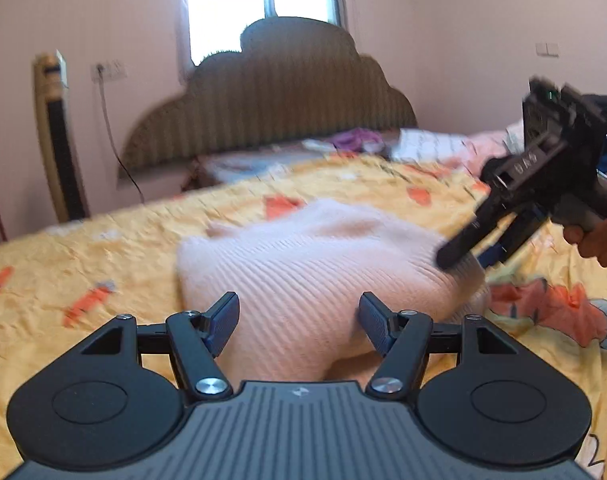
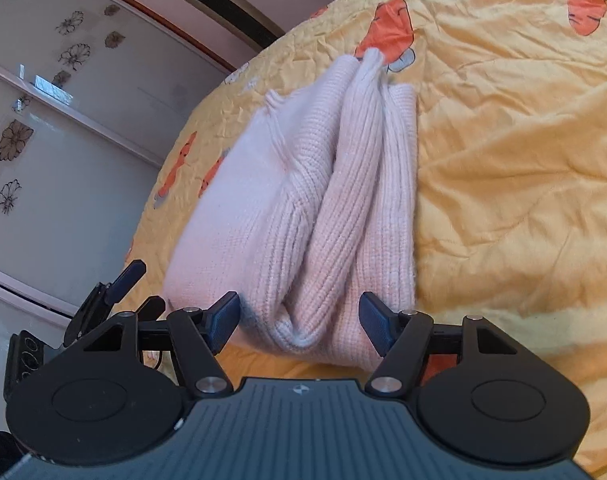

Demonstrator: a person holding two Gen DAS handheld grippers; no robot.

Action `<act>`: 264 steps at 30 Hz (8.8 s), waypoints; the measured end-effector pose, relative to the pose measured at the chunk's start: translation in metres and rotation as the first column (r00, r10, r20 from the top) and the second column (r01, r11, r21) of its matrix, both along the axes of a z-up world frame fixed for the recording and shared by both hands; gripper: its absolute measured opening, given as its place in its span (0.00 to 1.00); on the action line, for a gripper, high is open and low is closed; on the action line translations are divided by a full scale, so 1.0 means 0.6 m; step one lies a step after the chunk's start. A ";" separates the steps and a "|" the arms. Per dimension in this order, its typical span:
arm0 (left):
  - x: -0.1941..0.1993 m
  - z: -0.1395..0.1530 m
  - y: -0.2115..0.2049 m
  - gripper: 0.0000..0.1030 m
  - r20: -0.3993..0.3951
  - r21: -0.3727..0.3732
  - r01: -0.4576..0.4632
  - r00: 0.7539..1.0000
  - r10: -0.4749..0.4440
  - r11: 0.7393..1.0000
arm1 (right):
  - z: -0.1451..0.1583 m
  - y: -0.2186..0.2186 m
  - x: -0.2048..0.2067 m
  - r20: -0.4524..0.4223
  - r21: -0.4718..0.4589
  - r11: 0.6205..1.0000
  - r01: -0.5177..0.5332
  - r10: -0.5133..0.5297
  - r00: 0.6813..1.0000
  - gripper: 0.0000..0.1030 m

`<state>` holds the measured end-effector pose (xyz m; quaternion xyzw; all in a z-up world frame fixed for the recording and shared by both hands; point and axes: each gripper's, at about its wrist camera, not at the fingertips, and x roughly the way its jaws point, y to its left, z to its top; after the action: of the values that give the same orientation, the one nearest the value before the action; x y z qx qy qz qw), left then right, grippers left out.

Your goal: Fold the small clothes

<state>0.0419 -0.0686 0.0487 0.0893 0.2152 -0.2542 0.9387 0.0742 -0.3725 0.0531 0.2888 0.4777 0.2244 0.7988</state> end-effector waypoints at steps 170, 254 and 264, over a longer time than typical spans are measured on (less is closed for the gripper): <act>0.127 -0.048 0.252 0.59 -0.618 -0.372 -0.476 0.768 0.170 0.797 | -0.060 0.168 0.059 0.054 0.136 0.990 0.042 -0.050 0.997 0.78; -0.070 -0.066 0.141 1.00 -0.257 0.052 -0.496 0.832 0.491 0.867 | -0.081 0.342 -0.153 0.385 -0.597 0.730 0.332 -0.102 0.917 0.99; -0.070 -0.066 0.141 1.00 -0.258 0.046 -0.496 0.832 0.490 0.867 | -0.081 0.342 -0.153 0.386 -0.595 0.731 0.334 -0.104 0.917 0.99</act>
<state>-0.0001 0.0162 0.0091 -0.0141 0.3499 -0.0156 0.9365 -0.0175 -0.1671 0.0045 0.0075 0.3483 -0.0078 0.9373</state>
